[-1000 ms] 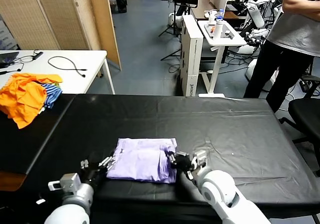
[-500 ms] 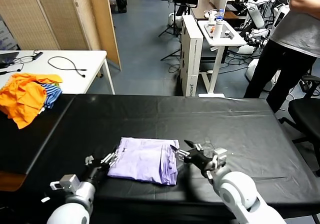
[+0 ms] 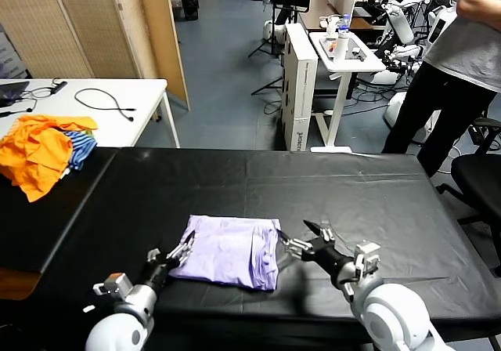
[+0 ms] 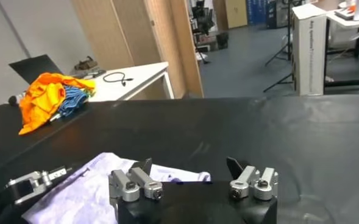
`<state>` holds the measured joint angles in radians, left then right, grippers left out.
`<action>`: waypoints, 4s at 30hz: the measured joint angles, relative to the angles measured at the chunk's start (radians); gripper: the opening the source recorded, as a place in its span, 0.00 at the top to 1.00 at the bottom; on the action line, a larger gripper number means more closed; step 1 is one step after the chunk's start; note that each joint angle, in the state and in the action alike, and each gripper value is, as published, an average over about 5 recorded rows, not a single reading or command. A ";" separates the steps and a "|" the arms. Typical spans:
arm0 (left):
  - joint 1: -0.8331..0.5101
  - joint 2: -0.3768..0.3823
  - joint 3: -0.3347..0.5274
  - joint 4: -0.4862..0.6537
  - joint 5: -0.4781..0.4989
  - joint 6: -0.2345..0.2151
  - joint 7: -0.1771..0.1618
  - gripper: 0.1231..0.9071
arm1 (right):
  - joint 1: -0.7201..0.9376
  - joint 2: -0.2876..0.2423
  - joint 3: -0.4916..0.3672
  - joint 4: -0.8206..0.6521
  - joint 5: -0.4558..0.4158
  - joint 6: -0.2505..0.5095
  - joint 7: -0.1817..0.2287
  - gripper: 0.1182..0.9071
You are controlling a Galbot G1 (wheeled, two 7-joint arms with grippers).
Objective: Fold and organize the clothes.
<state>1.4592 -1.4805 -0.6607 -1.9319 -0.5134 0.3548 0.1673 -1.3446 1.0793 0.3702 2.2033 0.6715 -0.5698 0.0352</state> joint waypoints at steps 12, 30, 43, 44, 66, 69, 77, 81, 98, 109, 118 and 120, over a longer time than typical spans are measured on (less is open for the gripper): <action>-0.002 -0.016 -0.001 0.022 -0.050 0.012 0.002 0.42 | 0.002 0.008 -0.005 -0.009 -0.013 0.001 -0.001 0.00; 0.028 0.042 -0.019 -0.068 0.073 0.054 -0.055 0.93 | -0.004 0.022 0.008 -0.014 -0.062 -0.016 0.032 0.00; 0.111 0.375 -0.279 -0.176 0.116 0.034 -0.068 0.93 | -0.024 0.045 -0.015 -0.040 -0.086 -0.014 0.032 0.00; 0.116 0.397 -0.305 -0.183 0.124 0.033 -0.071 0.93 | -0.024 0.047 -0.017 -0.044 -0.086 -0.013 0.031 0.00; 0.047 0.074 0.111 -0.307 0.217 0.101 -0.216 0.93 | -0.046 0.065 -0.025 -0.057 -0.084 -0.013 0.030 0.00; 0.026 0.007 0.190 -0.266 0.242 0.092 -0.213 0.93 | -0.044 0.063 -0.026 -0.058 -0.066 -0.017 0.029 0.00; 0.022 -0.041 0.312 -0.213 0.330 0.068 -0.189 0.67 | -0.003 0.057 -0.039 -0.067 0.013 -0.074 0.061 0.00; 0.033 0.000 0.334 -0.243 0.404 0.036 -0.155 0.36 | 0.030 0.061 -0.056 -0.078 0.073 -0.105 0.077 0.00; 0.016 0.158 0.167 -0.276 0.496 -0.015 -0.128 0.00 | 0.198 0.153 -0.258 -0.222 0.211 -0.132 0.089 0.00; 0.029 0.185 0.111 -0.286 0.492 -0.015 -0.131 0.00 | 0.235 0.201 -0.311 -0.305 0.172 -0.123 0.062 0.67; 0.027 0.197 0.081 -0.275 0.486 -0.021 -0.134 0.00 | 0.200 0.144 -0.245 -0.256 0.170 -0.165 0.101 0.96; 0.025 0.199 0.076 -0.268 0.485 -0.025 -0.134 0.00 | 0.194 0.120 -0.219 -0.241 0.169 -0.166 0.115 0.97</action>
<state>1.4839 -1.2811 -0.5845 -2.1998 -0.0282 0.3303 0.0330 -1.1509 1.1988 0.1513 1.9624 0.8405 -0.7356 0.1502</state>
